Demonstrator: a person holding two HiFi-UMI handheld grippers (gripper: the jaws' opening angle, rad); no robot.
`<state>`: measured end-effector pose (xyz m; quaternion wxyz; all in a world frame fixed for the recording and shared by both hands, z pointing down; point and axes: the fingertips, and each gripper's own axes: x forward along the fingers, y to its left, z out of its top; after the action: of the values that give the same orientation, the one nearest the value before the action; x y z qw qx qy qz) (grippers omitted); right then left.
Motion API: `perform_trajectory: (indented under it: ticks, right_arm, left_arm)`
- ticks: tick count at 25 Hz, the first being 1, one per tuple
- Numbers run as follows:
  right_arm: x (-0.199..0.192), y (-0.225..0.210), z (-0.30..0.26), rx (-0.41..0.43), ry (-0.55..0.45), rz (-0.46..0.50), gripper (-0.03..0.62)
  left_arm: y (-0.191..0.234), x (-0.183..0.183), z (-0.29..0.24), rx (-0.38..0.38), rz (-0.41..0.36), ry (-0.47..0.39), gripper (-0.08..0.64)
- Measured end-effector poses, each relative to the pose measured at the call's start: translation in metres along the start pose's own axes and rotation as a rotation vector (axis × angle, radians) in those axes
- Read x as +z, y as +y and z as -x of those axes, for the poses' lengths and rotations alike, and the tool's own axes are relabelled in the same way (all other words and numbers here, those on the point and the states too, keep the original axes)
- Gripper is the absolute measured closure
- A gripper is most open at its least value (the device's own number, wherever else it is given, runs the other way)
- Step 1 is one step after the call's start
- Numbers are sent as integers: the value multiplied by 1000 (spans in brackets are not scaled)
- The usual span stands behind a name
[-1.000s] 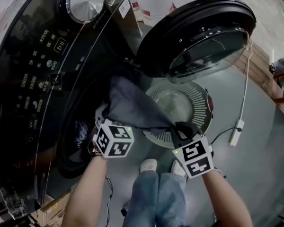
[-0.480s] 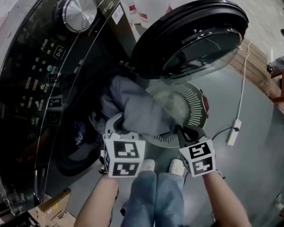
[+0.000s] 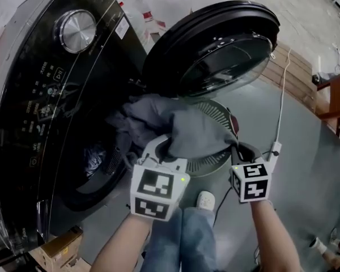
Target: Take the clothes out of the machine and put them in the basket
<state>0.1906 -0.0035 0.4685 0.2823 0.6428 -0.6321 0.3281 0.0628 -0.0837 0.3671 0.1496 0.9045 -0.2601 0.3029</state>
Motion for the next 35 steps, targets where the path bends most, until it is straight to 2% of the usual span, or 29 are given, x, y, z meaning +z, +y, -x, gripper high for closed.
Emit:
perform_trajectory:
  ticks: [6, 10, 13, 14, 17, 20, 23, 25, 30, 33, 34, 35]
  right_arm:
    - [-8, -8, -2, -18, 11, -42, 563]
    - [-16, -2, -1, -4, 17, -64, 486]
    - [-20, 8, 3, 26, -3, -74, 318]
    - [-20, 14, 4, 46, -18, -72, 282]
    - [-21, 53, 7, 157, -60, -42, 266]
    - [-30, 109, 0, 270, -52, 22, 234]
    - [-28, 153, -14, 312, -40, 52, 197]
    - [-25, 171, -26, 319, -34, 37, 183]
    - [-26, 194, -54, 342, 17, -44, 181]
    - [-32, 197, -69, 325, 72, -71, 189]
    - [-37, 196, -72, 312, 108, -72, 225]
    - [-43, 194, -75, 303, 147, -73, 471]
  left_arm:
    - [-20, 2, -5, -64, 35, -17, 517]
    - [-15, 5, -4, -78, 52, -16, 517]
    - [-10, 7, -2, -86, 45, -9, 517]
    - [-9, 8, -2, -90, 45, -5, 517]
    - [-5, 11, -1, -109, 50, 24, 517]
    - [-2, 14, -1, -138, 45, 60, 517]
    - [3, 17, -2, -175, 29, 108, 517]
    - [7, 17, -4, -207, 22, 148, 517]
    - [15, 18, -11, -305, -5, 251, 517]
    - [18, 18, -14, -357, -25, 292, 517]
    - [19, 17, -14, -373, -32, 300, 517]
    - [21, 17, -14, -384, -43, 305, 517]
